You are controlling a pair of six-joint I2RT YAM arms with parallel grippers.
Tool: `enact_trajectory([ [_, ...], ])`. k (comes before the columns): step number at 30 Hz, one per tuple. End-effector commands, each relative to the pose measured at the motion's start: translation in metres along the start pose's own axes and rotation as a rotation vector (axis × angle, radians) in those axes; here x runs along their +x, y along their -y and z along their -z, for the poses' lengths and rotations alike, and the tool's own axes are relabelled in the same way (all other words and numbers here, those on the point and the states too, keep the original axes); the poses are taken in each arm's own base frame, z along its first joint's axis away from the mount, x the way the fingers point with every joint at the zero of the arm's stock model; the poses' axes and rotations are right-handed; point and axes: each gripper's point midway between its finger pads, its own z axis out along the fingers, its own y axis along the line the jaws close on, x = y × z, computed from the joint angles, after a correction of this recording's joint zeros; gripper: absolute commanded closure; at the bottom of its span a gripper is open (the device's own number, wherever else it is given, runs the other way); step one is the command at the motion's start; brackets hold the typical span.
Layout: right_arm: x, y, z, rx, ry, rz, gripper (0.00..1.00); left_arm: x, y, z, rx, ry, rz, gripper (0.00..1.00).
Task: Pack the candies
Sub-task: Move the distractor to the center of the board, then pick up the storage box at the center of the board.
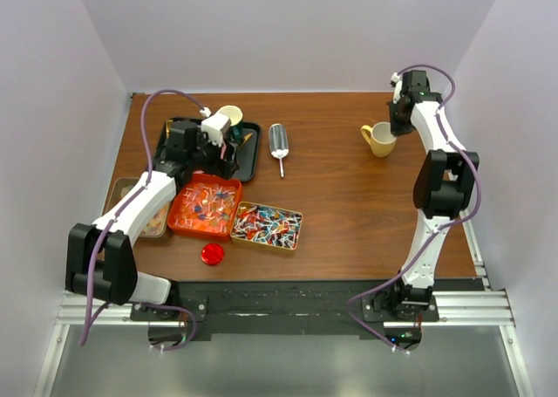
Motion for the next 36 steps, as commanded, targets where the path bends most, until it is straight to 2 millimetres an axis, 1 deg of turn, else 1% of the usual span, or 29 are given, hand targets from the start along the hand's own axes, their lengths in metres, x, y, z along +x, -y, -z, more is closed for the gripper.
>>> enact_trajectory([
  [1,-0.030,0.017,-0.007,0.035,0.086,-0.029,1.00,-0.009,0.010,0.001,0.065,0.007,-0.042,0.12],
  [2,-0.029,0.018,-0.009,0.037,0.084,-0.027,1.00,-0.010,0.011,0.001,0.068,0.006,-0.041,0.12],
  [3,-0.028,0.019,-0.009,0.035,0.078,-0.028,0.94,-0.007,0.011,0.001,0.073,-0.005,-0.037,0.12],
  [4,-0.030,0.016,-0.006,0.019,0.085,-0.028,0.82,-0.008,0.012,0.001,0.074,-0.008,-0.038,0.12],
  [5,-0.031,0.014,-0.002,0.007,0.091,-0.029,0.61,-0.009,0.012,0.001,0.076,-0.009,-0.042,0.10],
  [6,-0.031,0.012,0.001,-0.002,0.093,-0.032,0.54,-0.009,0.010,0.002,0.071,-0.014,-0.041,0.09],
  [7,-0.038,0.012,0.014,-0.015,0.122,-0.042,0.49,-0.010,0.010,0.002,0.068,-0.014,-0.044,0.07],
  [8,-0.041,0.011,0.021,-0.021,0.137,-0.045,0.45,-0.013,0.008,0.003,0.058,-0.009,-0.047,0.06],
  [11,-0.050,0.012,0.046,-0.024,0.179,-0.070,0.39,-0.012,0.005,0.005,0.042,-0.019,-0.062,0.03],
  [14,-0.051,0.011,0.069,-0.025,0.214,-0.088,0.37,-0.001,0.006,0.009,0.050,-0.057,-0.088,0.01],
  [16,-0.042,0.006,0.071,-0.025,0.201,-0.076,0.37,0.010,0.009,0.014,0.076,-0.092,-0.138,0.03],
  [17,-0.043,0.007,0.083,-0.015,0.220,-0.070,0.36,0.013,0.010,0.016,0.083,-0.100,-0.158,0.03],
  [18,-0.036,0.007,0.084,-0.002,0.209,-0.064,0.36,0.015,0.013,0.021,0.102,-0.102,-0.179,0.03],
  [19,-0.035,0.001,0.089,-0.005,0.214,-0.055,0.36,0.019,0.014,0.022,0.117,-0.109,-0.232,0.04],
  [20,-0.035,-0.002,0.101,-0.007,0.233,-0.053,0.36,0.021,0.014,0.024,0.125,-0.116,-0.252,0.04],
  [21,-0.026,-0.008,0.103,-0.012,0.226,-0.032,0.35,0.026,0.015,0.026,0.137,-0.139,-0.263,0.04],
  [22,-0.026,-0.031,0.112,-0.051,0.256,0.024,0.35,0.025,0.014,0.027,0.142,-0.145,-0.292,0.05],
  [23,-0.035,-0.049,0.121,-0.090,0.331,0.075,0.35,0.028,0.014,0.029,0.147,-0.161,-0.298,0.05],
  [24,-0.022,-0.071,0.136,-0.152,0.365,0.184,0.35,0.038,0.016,0.031,0.164,-0.203,-0.296,0.06],
  [25,-0.015,-0.116,0.149,-0.273,0.400,0.293,0.36,0.038,0.016,0.032,0.169,-0.210,-0.310,0.08],
  [26,-0.005,-0.144,0.159,-0.378,0.417,0.368,0.36,0.042,0.016,0.033,0.172,-0.223,-0.310,0.09],
  [27,0.009,-0.170,0.165,-0.476,0.415,0.442,0.36,0.044,0.015,0.036,0.163,-0.229,-0.311,0.10],
  [28,0.028,-0.218,0.179,-0.643,0.405,0.520,0.36,0.049,0.013,0.037,0.157,-0.237,-0.307,0.10],
  [29,0.041,-0.238,0.181,-0.705,0.377,0.558,0.36,0.051,0.011,0.038,0.150,-0.238,-0.302,0.10],
  [30,0.055,-0.260,0.173,-0.764,0.333,0.610,0.36,0.050,0.010,0.039,0.142,-0.226,-0.301,0.11],
  [31,0.074,-0.291,0.182,-0.842,0.306,0.683,0.38,0.052,0.006,0.040,0.131,-0.225,-0.280,0.11],
  [33,0.088,-0.319,0.182,-0.907,0.290,0.777,0.38,0.048,0.001,0.040,0.112,-0.207,-0.254,0.11],
  [34,0.105,-0.339,0.181,-0.950,0.257,0.834,0.38,0.045,-0.004,0.039,0.093,-0.199,-0.213,0.10],
  [36,0.112,-0.355,0.181,-0.976,0.245,0.878,0.38,0.039,-0.013,0.037,0.055,-0.169,-0.174,0.10],
])
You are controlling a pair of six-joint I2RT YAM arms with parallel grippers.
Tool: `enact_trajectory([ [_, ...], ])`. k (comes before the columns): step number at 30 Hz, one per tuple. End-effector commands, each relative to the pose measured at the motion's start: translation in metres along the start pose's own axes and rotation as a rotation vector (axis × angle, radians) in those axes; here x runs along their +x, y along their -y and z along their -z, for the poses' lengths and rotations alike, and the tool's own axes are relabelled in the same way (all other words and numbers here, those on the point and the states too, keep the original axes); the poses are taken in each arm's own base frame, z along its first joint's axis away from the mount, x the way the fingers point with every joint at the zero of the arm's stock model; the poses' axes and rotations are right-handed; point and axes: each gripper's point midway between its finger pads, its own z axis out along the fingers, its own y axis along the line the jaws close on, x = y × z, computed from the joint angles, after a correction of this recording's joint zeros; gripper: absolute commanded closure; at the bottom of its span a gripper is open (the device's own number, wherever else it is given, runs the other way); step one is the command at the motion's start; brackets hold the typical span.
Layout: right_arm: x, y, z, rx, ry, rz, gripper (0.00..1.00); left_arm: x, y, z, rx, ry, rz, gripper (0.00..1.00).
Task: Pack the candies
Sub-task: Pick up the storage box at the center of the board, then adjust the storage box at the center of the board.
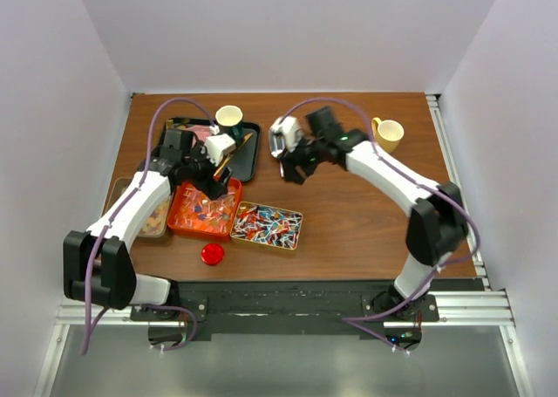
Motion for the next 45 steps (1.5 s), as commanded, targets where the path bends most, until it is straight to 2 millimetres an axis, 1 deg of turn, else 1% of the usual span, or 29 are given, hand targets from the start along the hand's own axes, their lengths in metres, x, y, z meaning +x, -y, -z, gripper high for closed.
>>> enact_trajectory([
  [1,-0.002,-0.048,-0.035,-0.212,-0.028,0.133,0.38,-0.011,-0.024,0.010,-0.085,0.080,0.117,0.09],
  [2,0.000,-0.055,-0.034,-0.237,-0.053,0.145,0.38,-0.013,-0.031,0.011,-0.109,0.097,0.138,0.09],
  [4,0.009,-0.068,-0.042,-0.256,-0.096,0.188,0.38,-0.014,-0.045,0.015,-0.165,0.115,0.216,0.09],
  [5,0.018,-0.069,-0.047,-0.252,-0.127,0.190,0.38,-0.014,-0.050,0.016,-0.178,0.122,0.235,0.09],
  [8,0.033,-0.072,-0.059,-0.253,-0.185,0.158,0.38,-0.019,-0.048,0.013,-0.165,0.170,0.267,0.09],
  [10,0.038,-0.071,-0.064,-0.247,-0.210,0.157,0.41,-0.014,-0.043,0.011,-0.149,0.177,0.271,0.09],
  [14,0.045,-0.067,-0.070,-0.249,-0.230,0.204,0.45,-0.008,-0.044,0.019,-0.182,0.165,0.248,0.09],
  [17,0.050,-0.060,-0.075,-0.218,-0.252,0.222,0.53,0.002,-0.041,0.020,-0.181,0.129,0.233,0.10],
  [20,0.061,-0.050,-0.080,-0.176,-0.280,0.259,0.65,0.008,-0.042,0.024,-0.191,0.098,0.191,0.10],
  [21,0.062,-0.047,-0.079,-0.163,-0.280,0.271,0.72,0.007,-0.043,0.026,-0.199,0.096,0.175,0.10],
  [22,0.065,-0.042,-0.078,-0.141,-0.289,0.277,0.76,0.007,-0.044,0.028,-0.203,0.089,0.168,0.11],
  [24,0.073,-0.035,-0.077,-0.121,-0.304,0.266,0.86,0.012,-0.038,0.030,-0.178,0.061,0.142,0.11],
  [25,0.076,-0.032,-0.075,-0.113,-0.313,0.253,0.88,0.016,-0.035,0.030,-0.161,0.049,0.129,0.12],
  [26,0.081,-0.028,-0.072,-0.105,-0.328,0.240,0.90,0.020,-0.030,0.029,-0.140,0.039,0.120,0.13],
  [27,0.084,-0.021,-0.068,-0.091,-0.339,0.223,0.91,0.031,-0.026,0.025,-0.128,0.016,0.103,0.14],
  [28,0.083,-0.018,-0.062,-0.077,-0.336,0.217,0.93,0.036,-0.024,0.023,-0.121,0.009,0.100,0.14],
  [29,0.088,-0.013,-0.057,-0.064,-0.349,0.205,0.94,0.038,-0.021,0.022,-0.108,0.013,0.091,0.15],
  [30,0.091,-0.002,-0.050,-0.042,-0.348,0.181,0.95,0.046,-0.017,0.018,-0.091,-0.002,0.074,0.16],
  [32,0.102,0.011,-0.037,-0.013,-0.362,0.143,0.98,0.050,-0.015,0.013,-0.071,-0.011,0.062,0.17],
  [33,0.110,0.027,-0.028,0.019,-0.372,0.103,0.98,0.048,-0.015,0.013,-0.069,-0.008,0.060,0.18],
  [35,0.123,0.038,-0.013,0.045,-0.391,0.051,0.98,0.045,-0.010,0.010,-0.032,-0.001,0.066,0.18],
  [36,0.130,0.050,-0.002,0.075,-0.394,0.004,0.98,0.042,-0.009,0.009,-0.017,0.007,0.072,0.19],
  [37,0.139,0.052,0.004,0.082,-0.410,-0.024,0.98,0.040,-0.006,0.008,0.002,0.009,0.082,0.19],
  [38,0.142,0.059,0.016,0.112,-0.402,-0.057,0.98,0.037,-0.001,0.005,0.029,0.012,0.091,0.21],
  [39,0.146,0.063,0.022,0.134,-0.407,-0.072,0.99,0.036,0.002,0.002,0.043,0.008,0.093,0.22],
  [40,0.156,0.062,0.027,0.140,-0.427,-0.097,0.99,0.037,0.006,-0.001,0.059,-0.006,0.098,0.23],
  [41,0.162,0.068,0.035,0.164,-0.426,-0.142,1.00,0.032,0.014,-0.005,0.076,-0.010,0.087,0.26],
  [42,0.163,0.069,0.040,0.180,-0.422,-0.161,1.00,0.032,0.019,-0.007,0.087,-0.018,0.083,0.27],
  [45,0.178,0.078,0.055,0.236,-0.434,-0.264,1.00,0.029,0.035,-0.016,0.109,-0.035,0.078,0.29],
])
